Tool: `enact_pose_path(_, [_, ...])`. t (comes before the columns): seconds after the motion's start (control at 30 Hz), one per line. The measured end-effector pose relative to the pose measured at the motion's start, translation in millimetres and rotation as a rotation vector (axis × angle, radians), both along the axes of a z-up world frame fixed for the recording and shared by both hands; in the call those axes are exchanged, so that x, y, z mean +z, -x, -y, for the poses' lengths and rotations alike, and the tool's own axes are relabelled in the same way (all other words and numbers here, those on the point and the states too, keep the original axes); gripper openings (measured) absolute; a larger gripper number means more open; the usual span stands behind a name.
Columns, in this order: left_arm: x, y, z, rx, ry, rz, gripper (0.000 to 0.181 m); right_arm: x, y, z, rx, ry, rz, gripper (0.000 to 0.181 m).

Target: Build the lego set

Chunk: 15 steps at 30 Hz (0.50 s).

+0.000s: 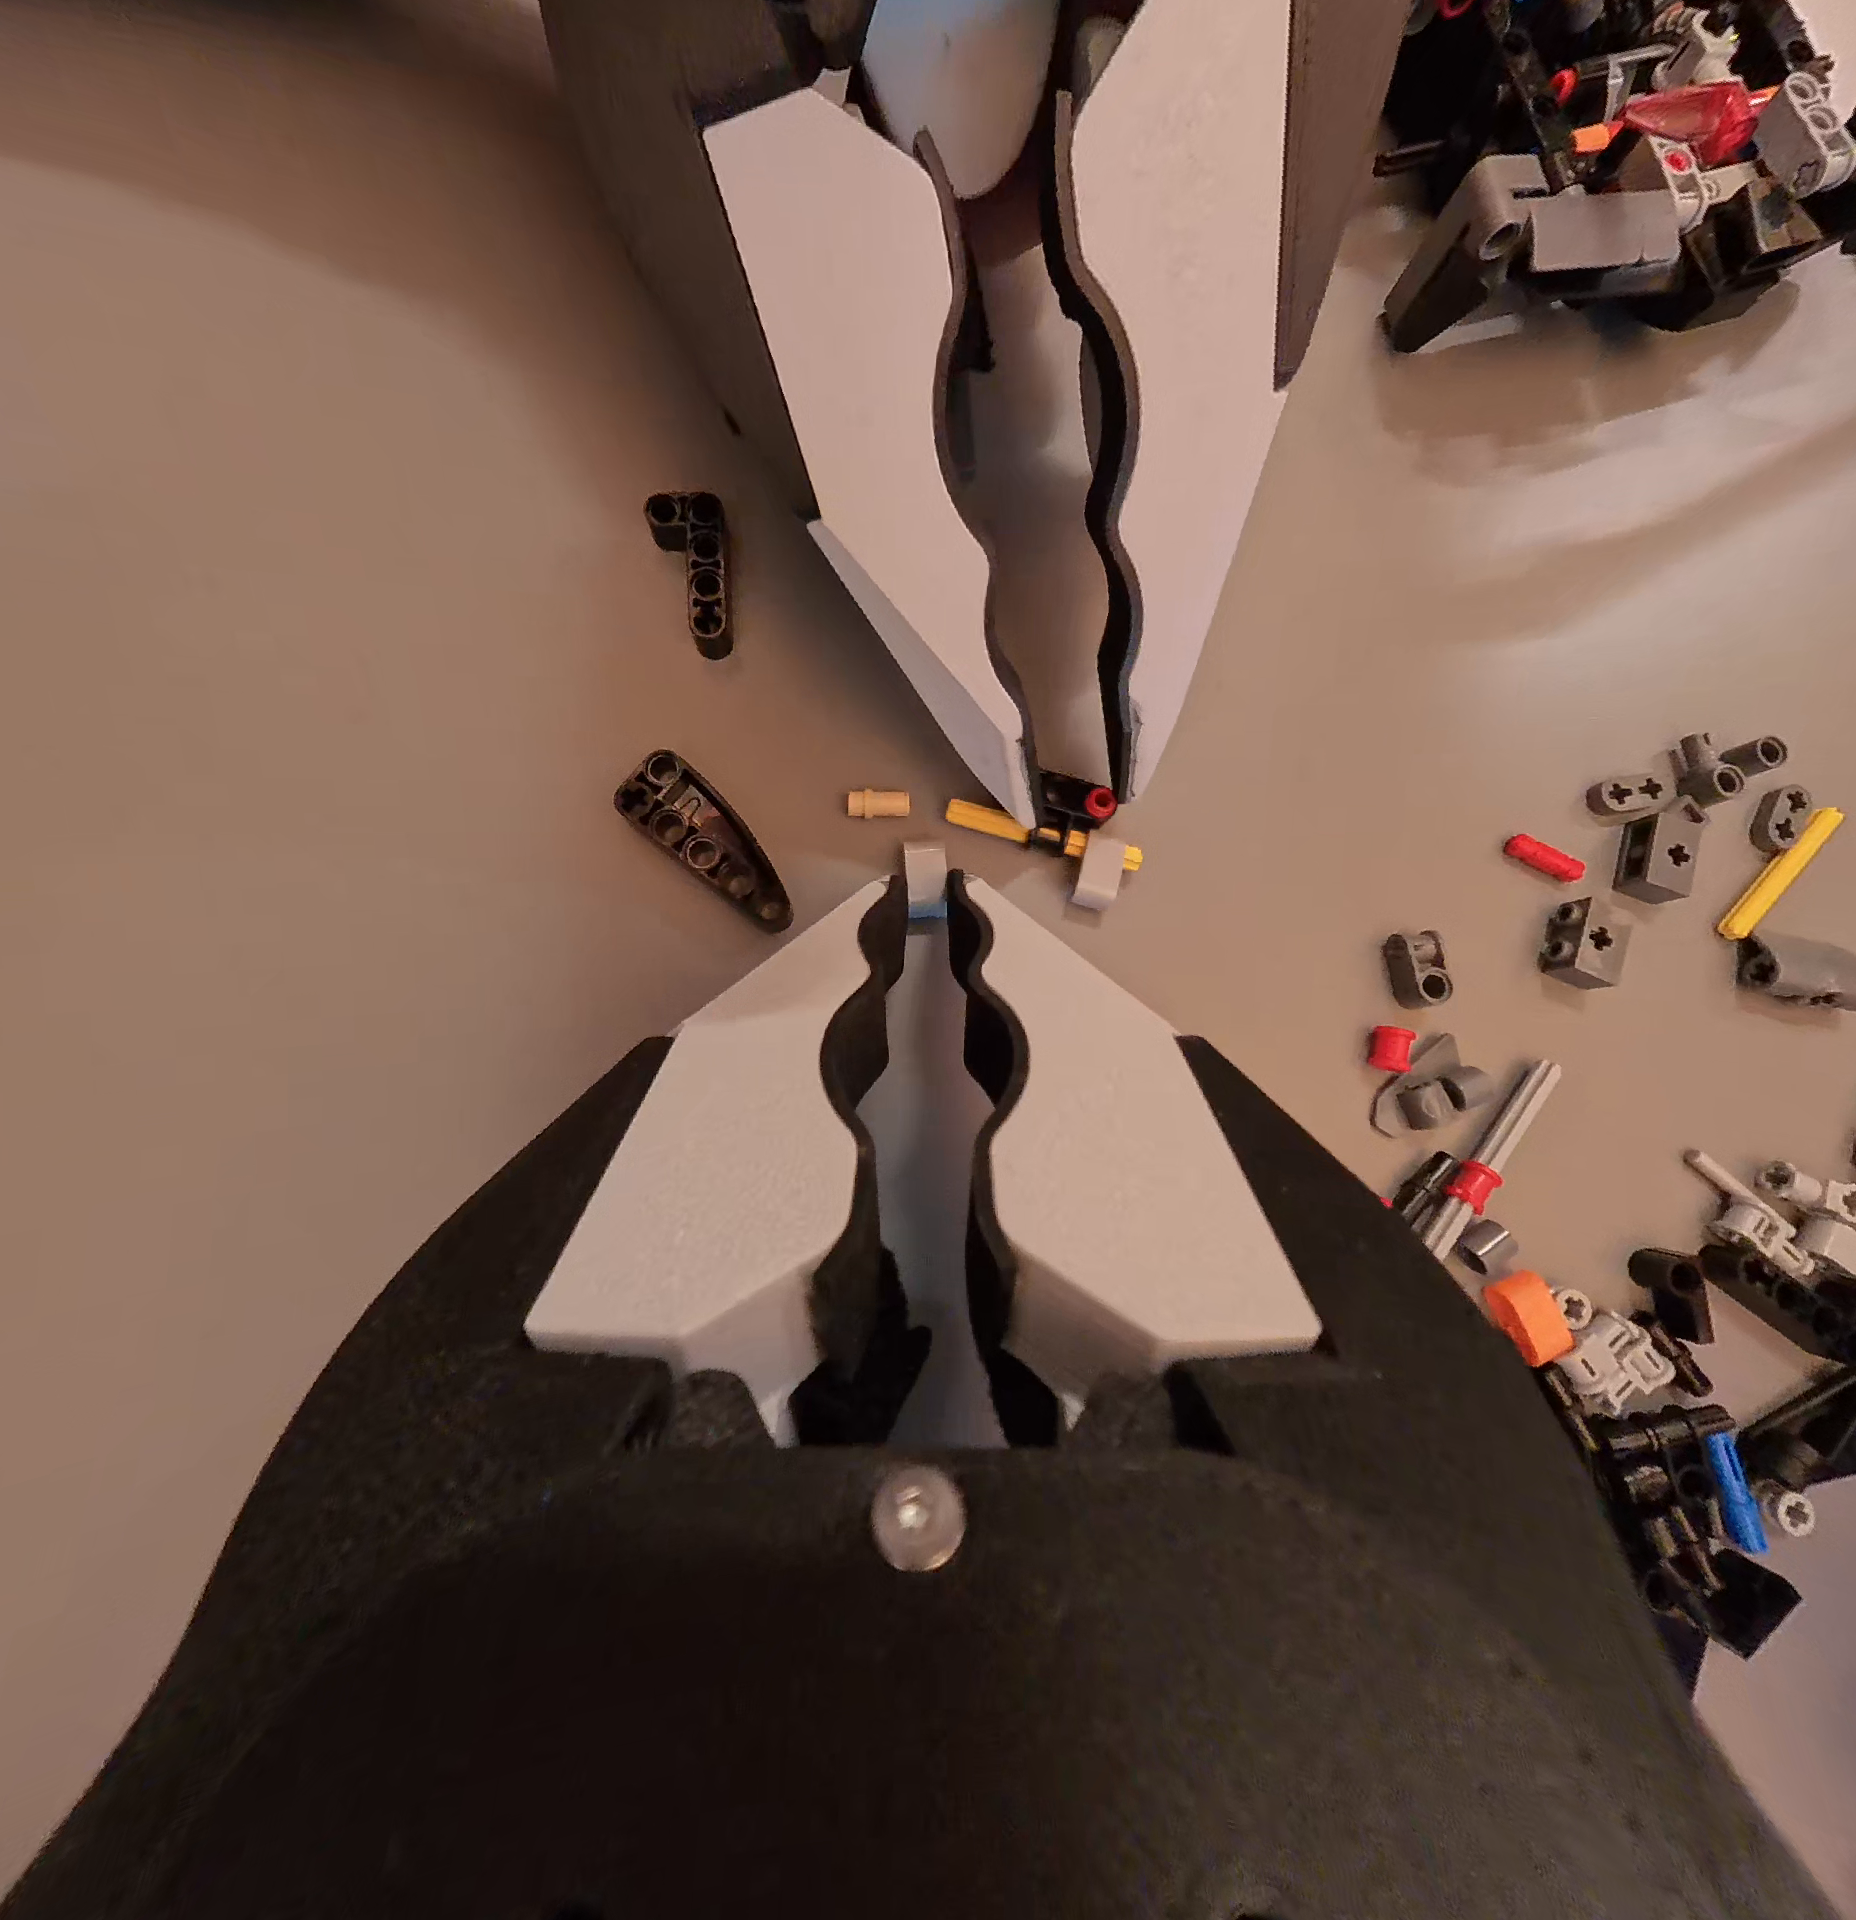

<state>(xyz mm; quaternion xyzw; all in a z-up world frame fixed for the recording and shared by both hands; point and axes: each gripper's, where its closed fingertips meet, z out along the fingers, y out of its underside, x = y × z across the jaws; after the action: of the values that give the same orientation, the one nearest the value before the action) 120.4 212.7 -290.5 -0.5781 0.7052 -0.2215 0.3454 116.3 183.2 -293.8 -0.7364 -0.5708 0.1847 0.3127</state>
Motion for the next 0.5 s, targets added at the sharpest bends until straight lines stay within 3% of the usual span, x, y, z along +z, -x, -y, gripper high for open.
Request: enact_pose_path(0.5, [-0.6, -7.4, 2.5, 0.038, -0.038, -0.041, 0.012, -0.3, 0.0, -0.8, -0.066, -0.024, 0.045, 0.005])
